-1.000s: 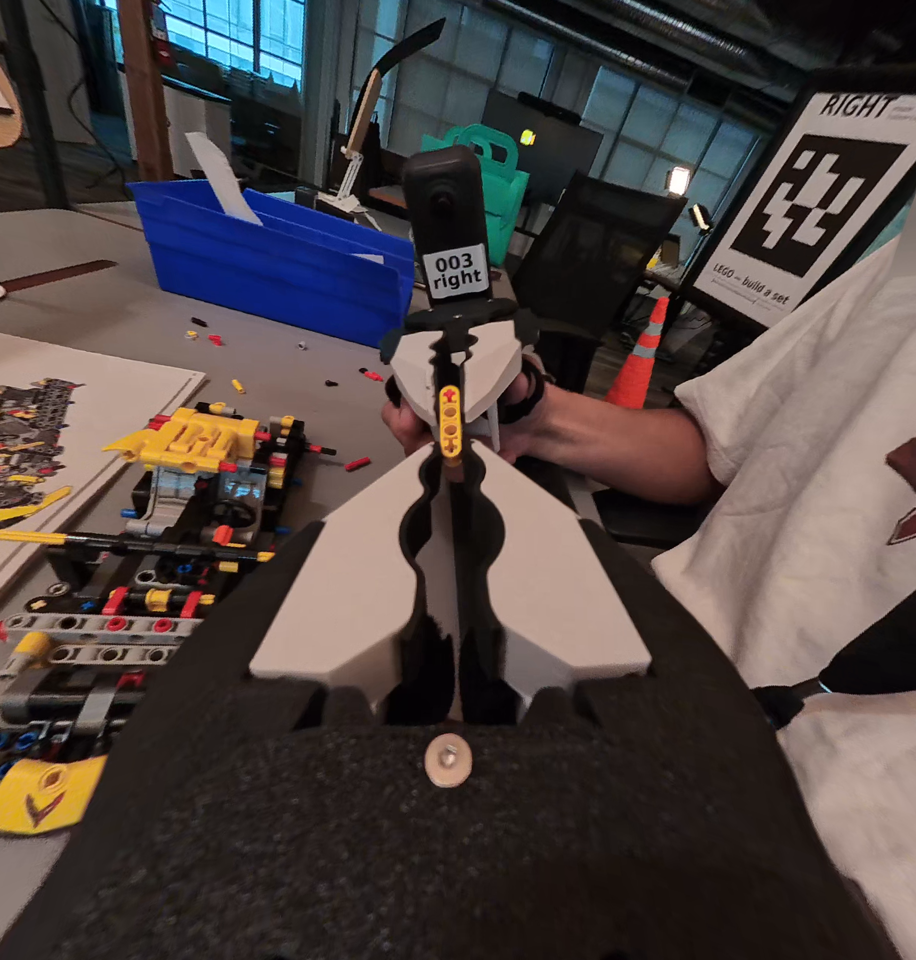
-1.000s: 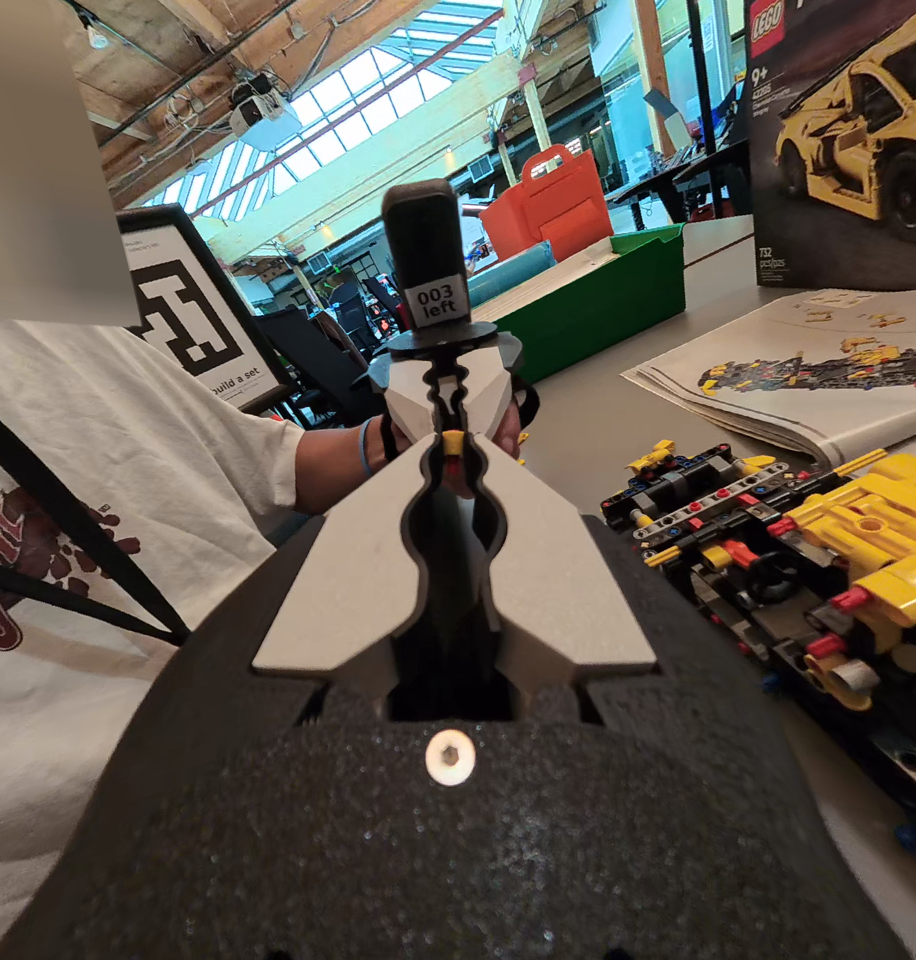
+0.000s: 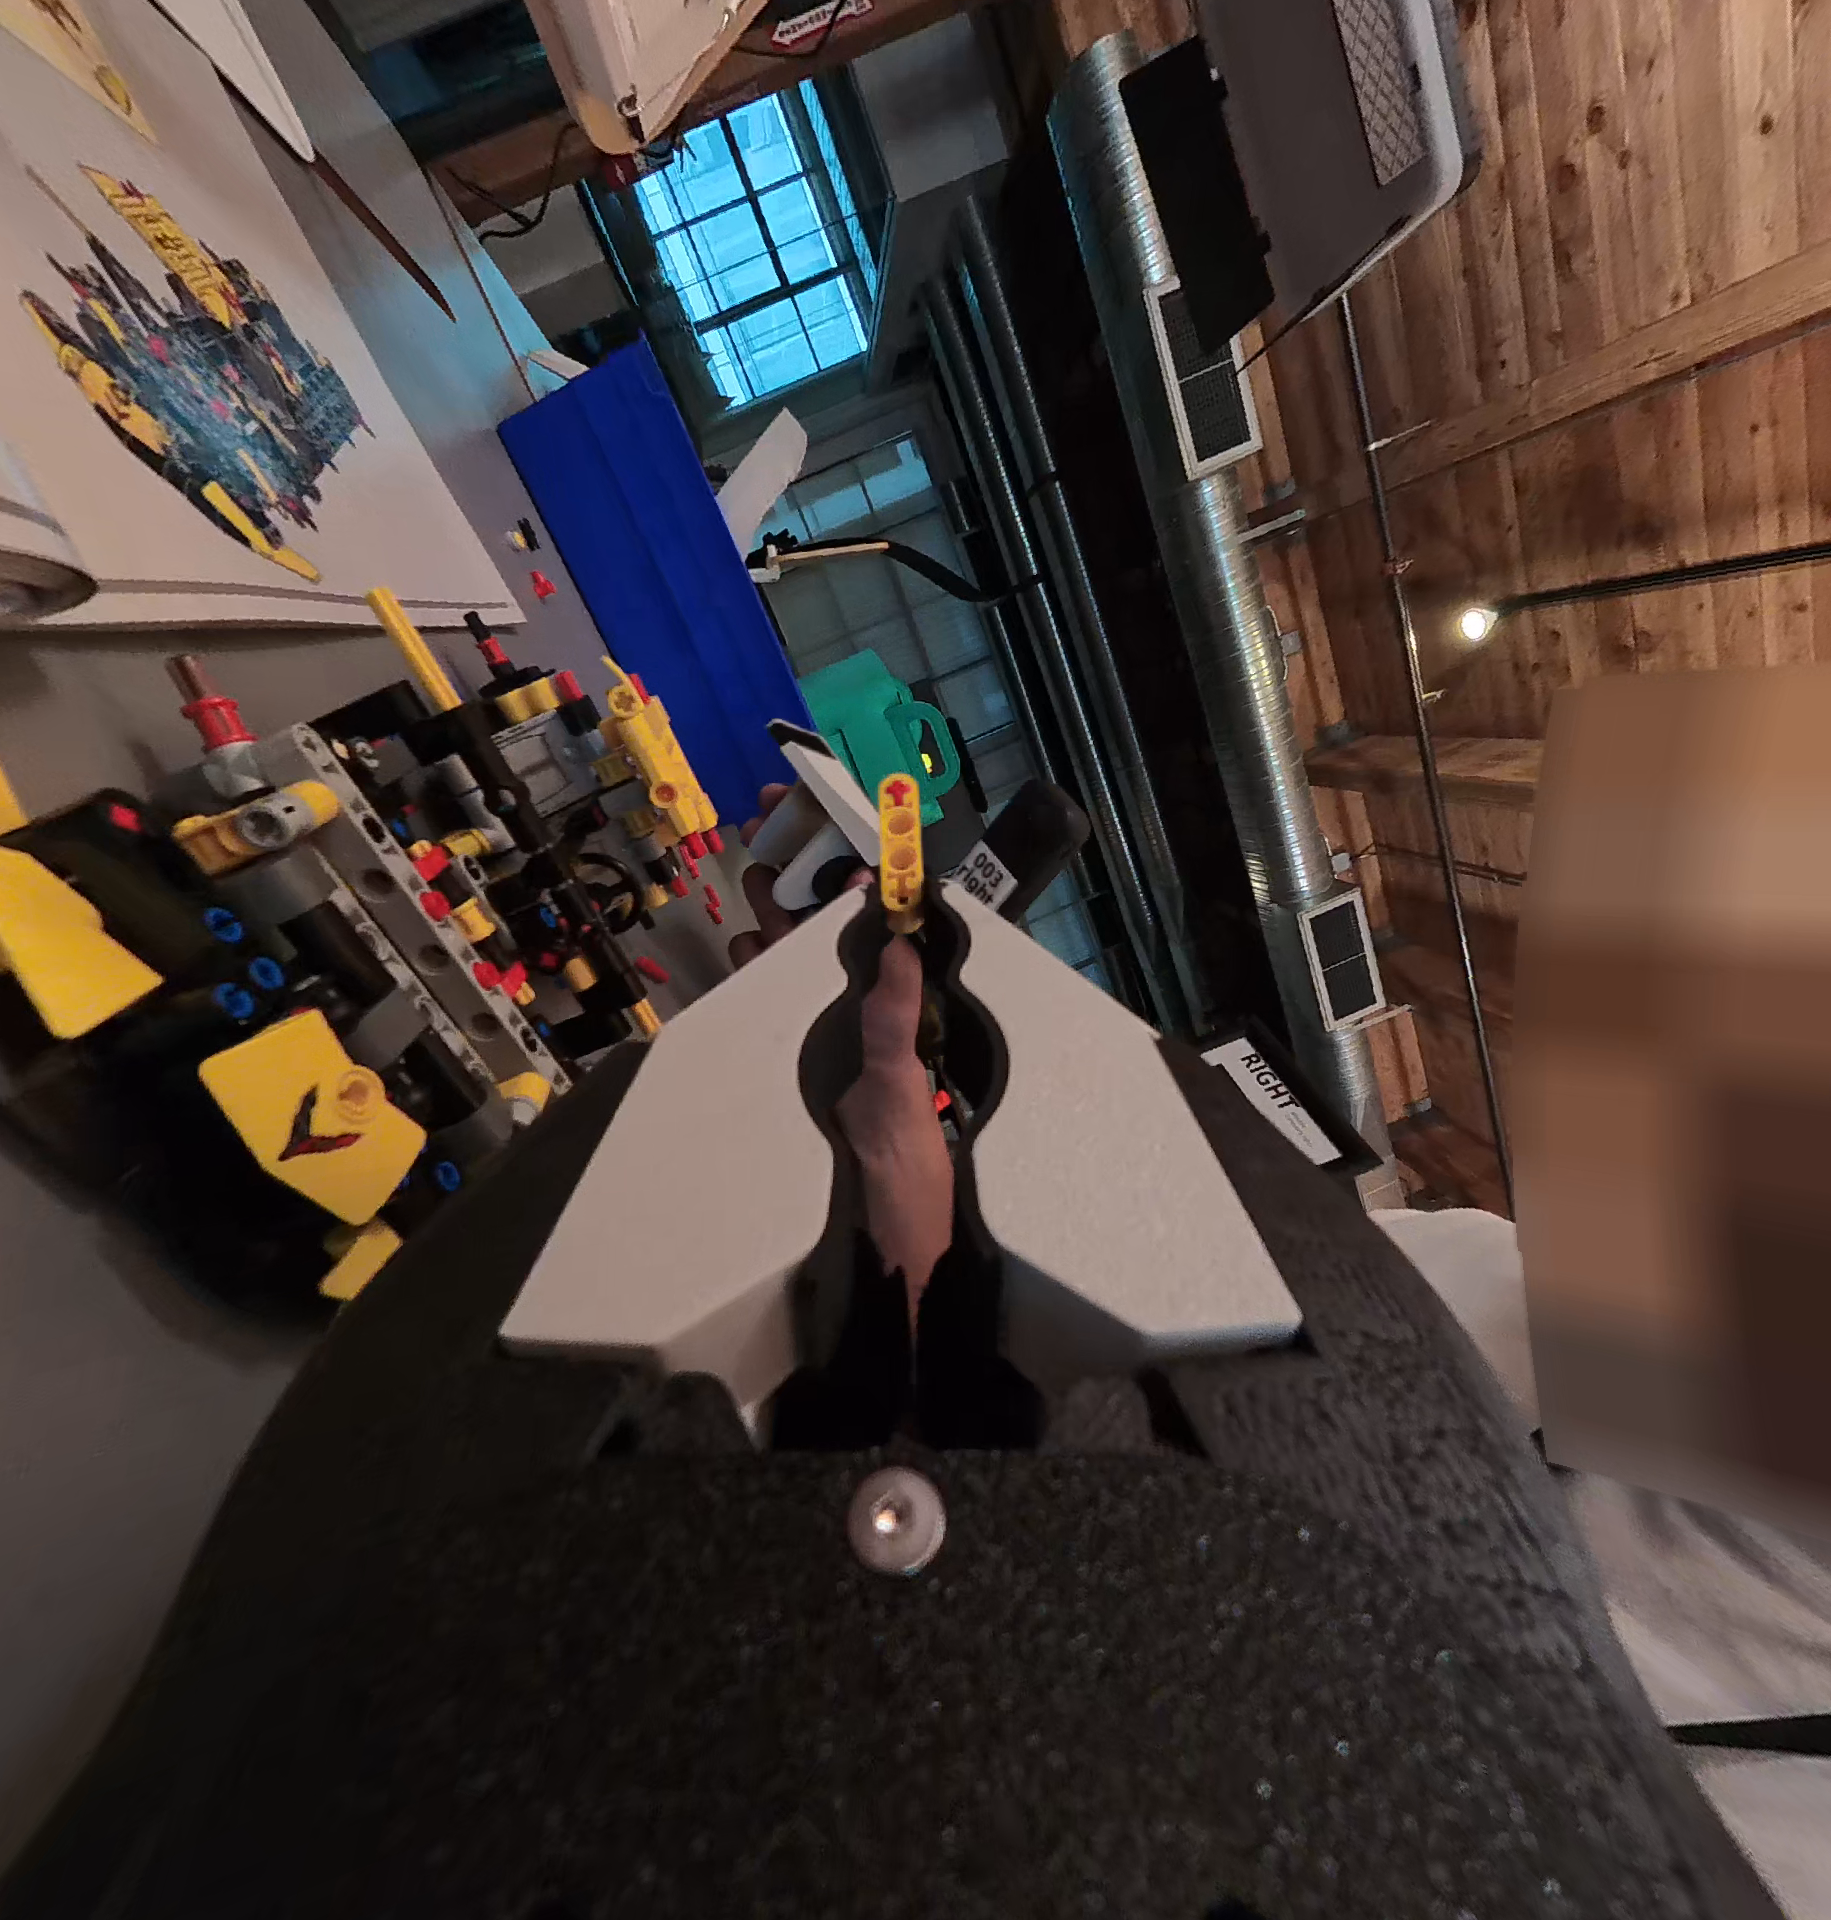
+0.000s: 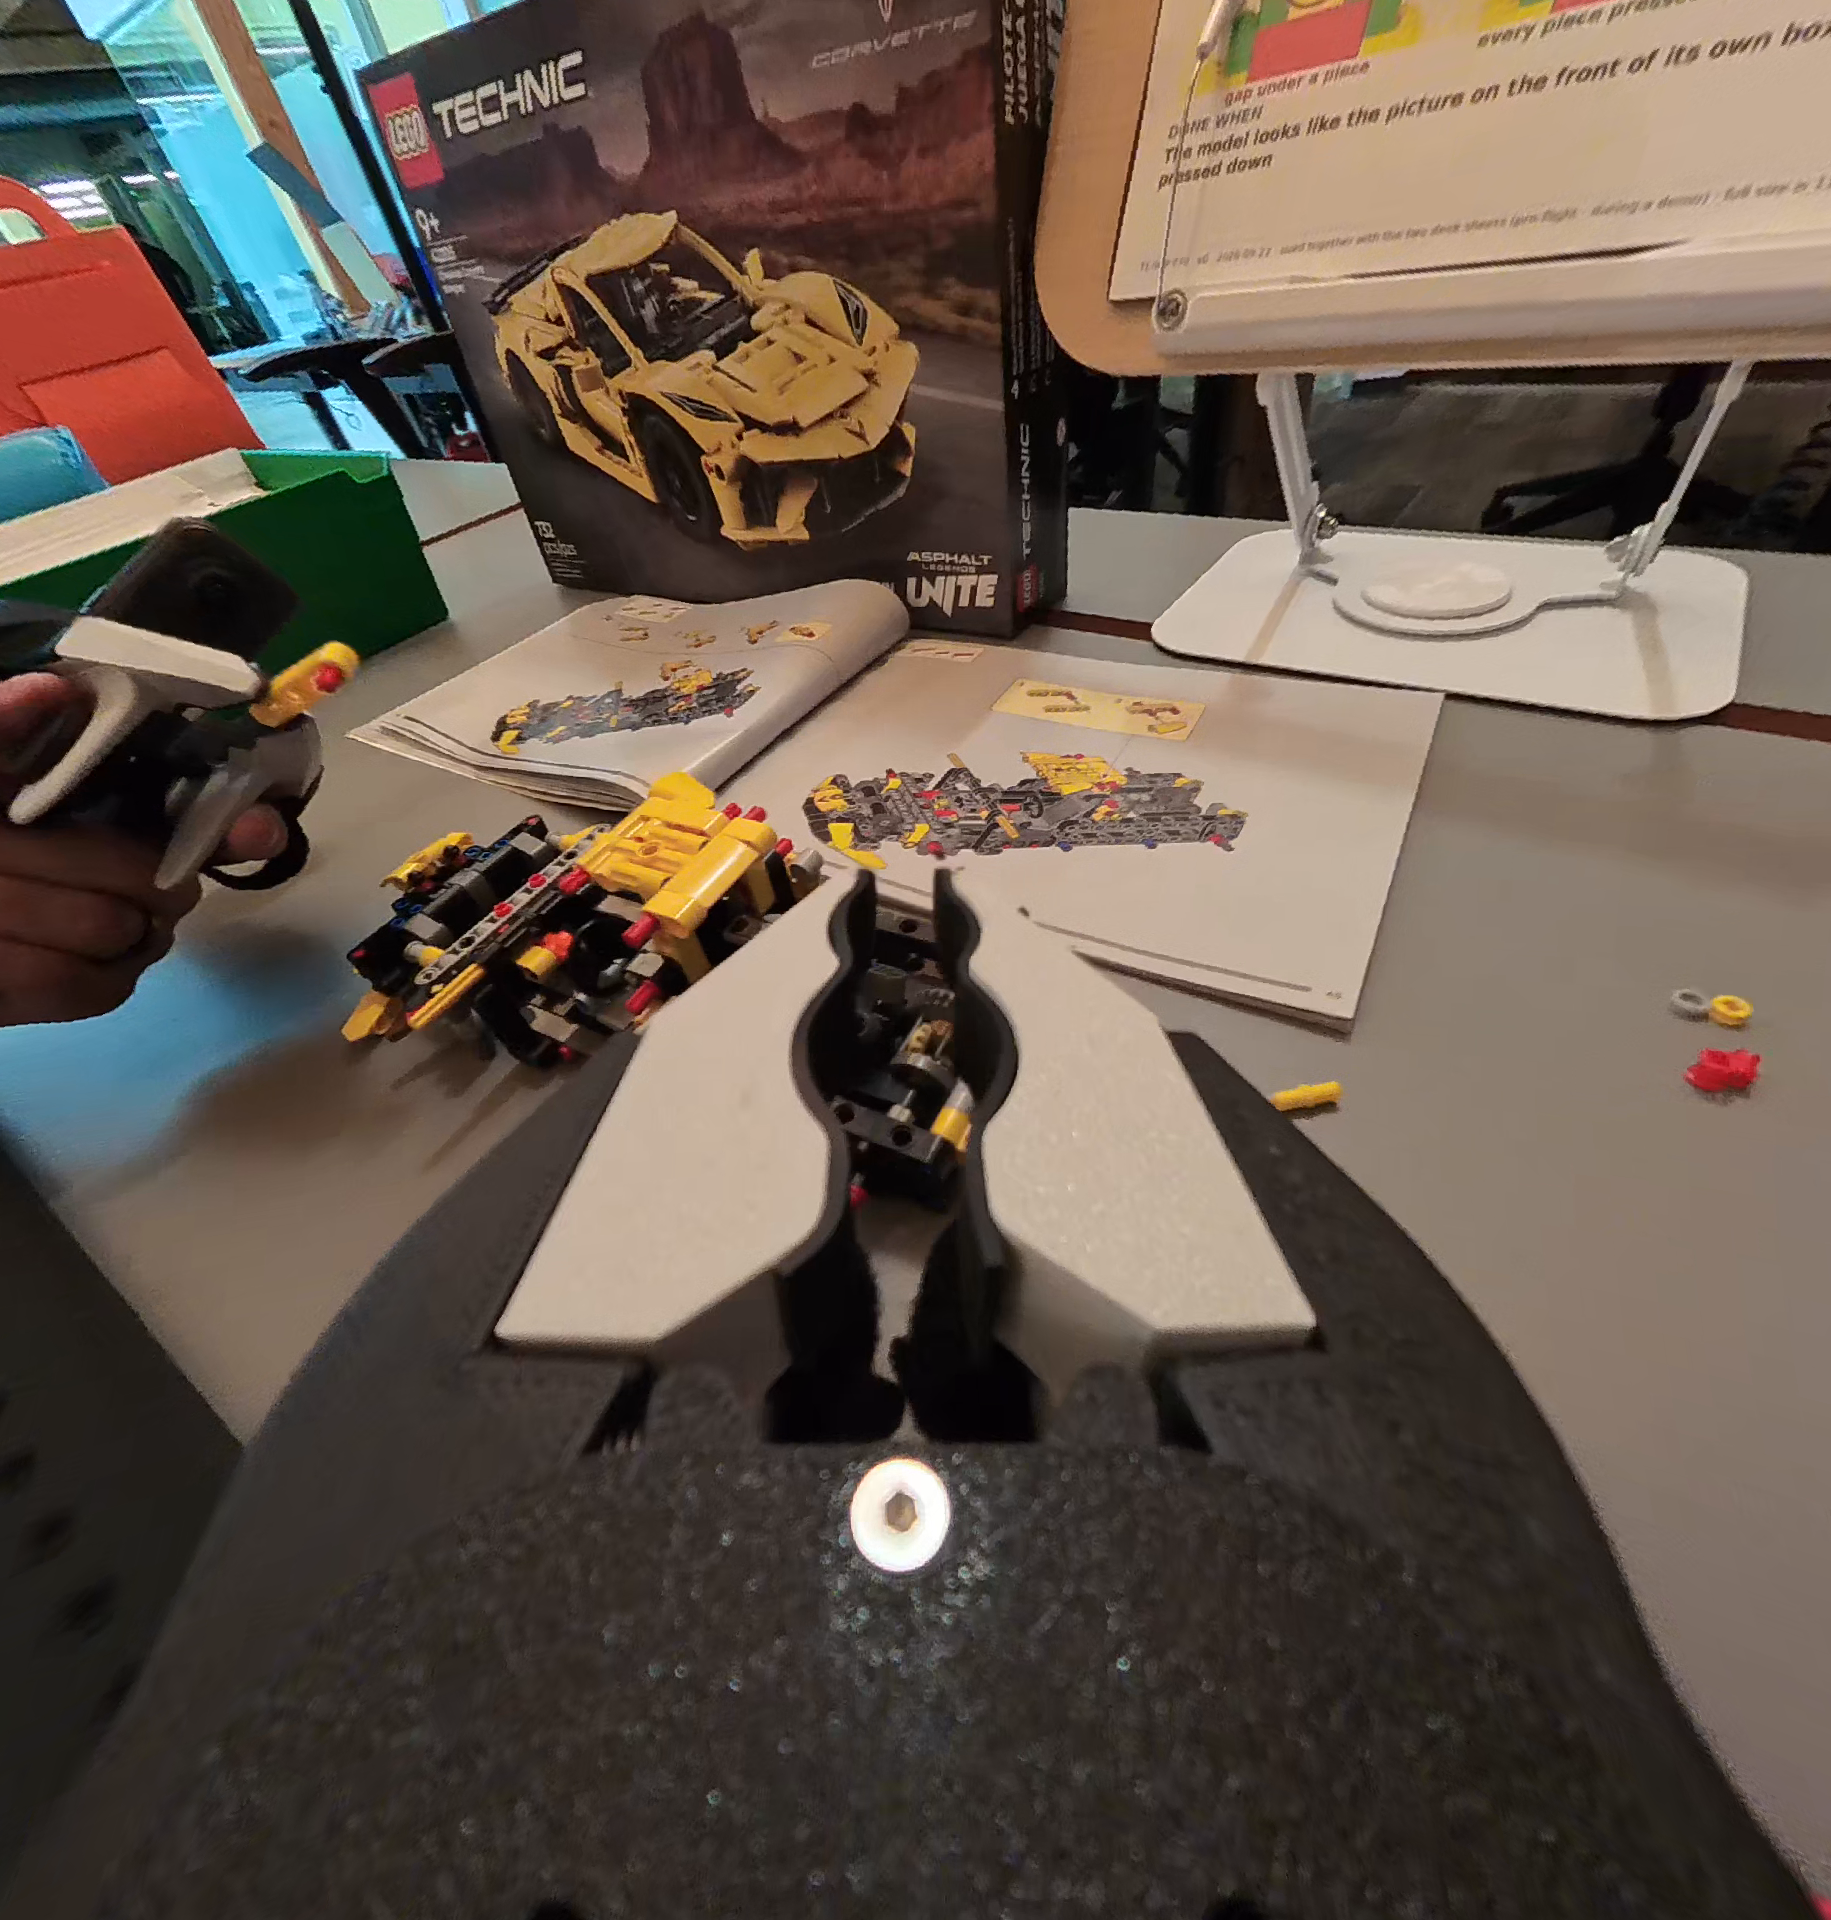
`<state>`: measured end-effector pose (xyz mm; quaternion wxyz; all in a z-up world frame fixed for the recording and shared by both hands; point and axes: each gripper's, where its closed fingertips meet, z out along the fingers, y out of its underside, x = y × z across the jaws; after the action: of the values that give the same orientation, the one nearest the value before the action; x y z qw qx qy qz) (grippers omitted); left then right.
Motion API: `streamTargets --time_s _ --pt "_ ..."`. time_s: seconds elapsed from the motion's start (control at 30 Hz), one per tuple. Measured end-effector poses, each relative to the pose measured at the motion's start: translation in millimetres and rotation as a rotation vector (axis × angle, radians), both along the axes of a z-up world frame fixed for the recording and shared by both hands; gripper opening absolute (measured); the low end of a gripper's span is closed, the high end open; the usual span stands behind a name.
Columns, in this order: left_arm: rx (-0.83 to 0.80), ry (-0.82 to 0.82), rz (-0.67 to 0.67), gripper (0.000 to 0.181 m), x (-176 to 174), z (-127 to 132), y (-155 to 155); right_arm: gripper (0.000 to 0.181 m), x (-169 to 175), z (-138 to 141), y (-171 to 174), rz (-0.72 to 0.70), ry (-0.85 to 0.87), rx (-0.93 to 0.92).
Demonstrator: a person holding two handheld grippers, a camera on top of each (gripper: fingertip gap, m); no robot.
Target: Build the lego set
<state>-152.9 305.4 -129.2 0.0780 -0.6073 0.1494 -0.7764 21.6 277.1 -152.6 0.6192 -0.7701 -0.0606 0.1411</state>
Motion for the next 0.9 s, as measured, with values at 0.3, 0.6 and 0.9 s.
streamTargets --time_s 0.3,0.6,0.9 --pt "-0.008 -0.002 -0.019 0.007 1.5 -1.2 -3.0 0.006 -7.0 -0.7 0.6 0.036 -0.007 -0.007" --pt "-0.02 -0.022 -0.037 0.007 1.1 3.0 -5.7 0.006 -12.8 -5.5 -1.1 0.07 0.017 -0.066" --pt "0.004 0.032 -0.11 0.007 7.2 -5.5 -22.7 0.017 -21.7 -50.1 -69.6 0.463 -0.298 -0.457"
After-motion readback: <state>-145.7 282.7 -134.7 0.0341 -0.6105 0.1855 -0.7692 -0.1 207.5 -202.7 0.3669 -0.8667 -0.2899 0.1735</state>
